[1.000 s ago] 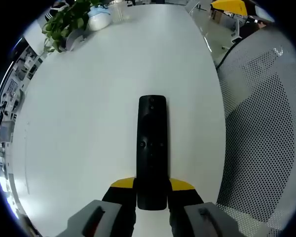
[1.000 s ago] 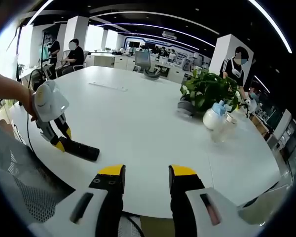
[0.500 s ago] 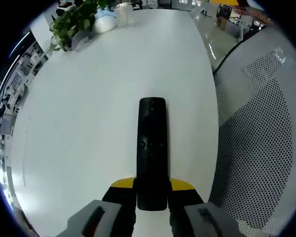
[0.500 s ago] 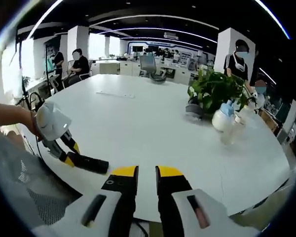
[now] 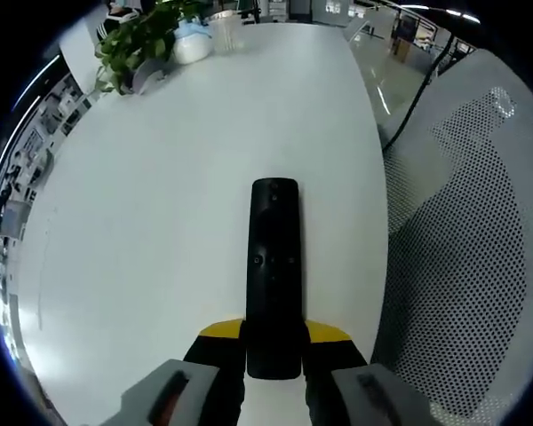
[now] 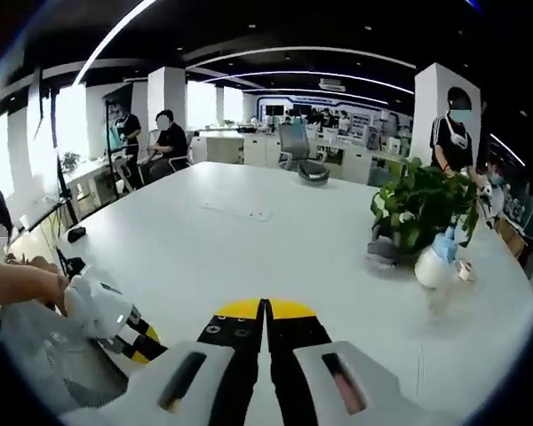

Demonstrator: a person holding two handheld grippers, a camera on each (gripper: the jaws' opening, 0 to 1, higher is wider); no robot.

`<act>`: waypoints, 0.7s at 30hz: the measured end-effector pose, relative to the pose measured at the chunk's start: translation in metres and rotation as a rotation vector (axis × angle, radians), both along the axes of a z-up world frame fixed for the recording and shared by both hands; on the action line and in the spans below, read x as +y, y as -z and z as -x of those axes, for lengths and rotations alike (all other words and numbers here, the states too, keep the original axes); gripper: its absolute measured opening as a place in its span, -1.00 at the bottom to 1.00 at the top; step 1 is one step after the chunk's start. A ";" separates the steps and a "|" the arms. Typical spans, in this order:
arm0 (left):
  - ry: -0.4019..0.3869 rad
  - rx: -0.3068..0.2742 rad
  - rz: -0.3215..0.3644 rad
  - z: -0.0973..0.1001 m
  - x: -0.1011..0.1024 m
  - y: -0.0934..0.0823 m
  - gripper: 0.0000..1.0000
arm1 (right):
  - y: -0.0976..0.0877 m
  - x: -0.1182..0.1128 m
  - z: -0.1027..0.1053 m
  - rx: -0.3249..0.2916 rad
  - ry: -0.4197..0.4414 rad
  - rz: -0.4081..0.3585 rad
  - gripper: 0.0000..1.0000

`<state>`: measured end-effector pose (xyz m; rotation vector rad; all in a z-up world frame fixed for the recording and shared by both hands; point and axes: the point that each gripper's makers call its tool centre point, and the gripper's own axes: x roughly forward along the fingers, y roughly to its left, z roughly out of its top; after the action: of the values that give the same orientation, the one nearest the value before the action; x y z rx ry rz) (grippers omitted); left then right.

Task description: Press the specified remote control buttons in sequence, fully releasing each button before pressing the next.

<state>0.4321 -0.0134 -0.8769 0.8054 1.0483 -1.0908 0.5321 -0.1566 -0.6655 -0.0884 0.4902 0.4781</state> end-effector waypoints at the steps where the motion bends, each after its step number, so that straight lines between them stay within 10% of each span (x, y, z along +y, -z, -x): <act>1: -0.003 0.001 0.005 0.000 0.000 0.000 -0.52 | 0.006 0.006 -0.004 0.032 -0.008 -0.036 -1.00; 15: -0.003 -0.075 0.091 0.008 -0.001 -0.002 -0.52 | 0.125 0.035 0.037 0.397 -0.083 -0.045 -1.00; 21: 0.045 -0.076 0.120 0.015 -0.008 -0.002 -0.53 | 0.149 0.054 0.053 0.504 -0.147 -0.012 -1.00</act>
<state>0.4173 -0.0215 -0.8745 0.7715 0.8959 -1.1414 0.4791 -0.1023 -0.8142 0.0103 0.9795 0.6510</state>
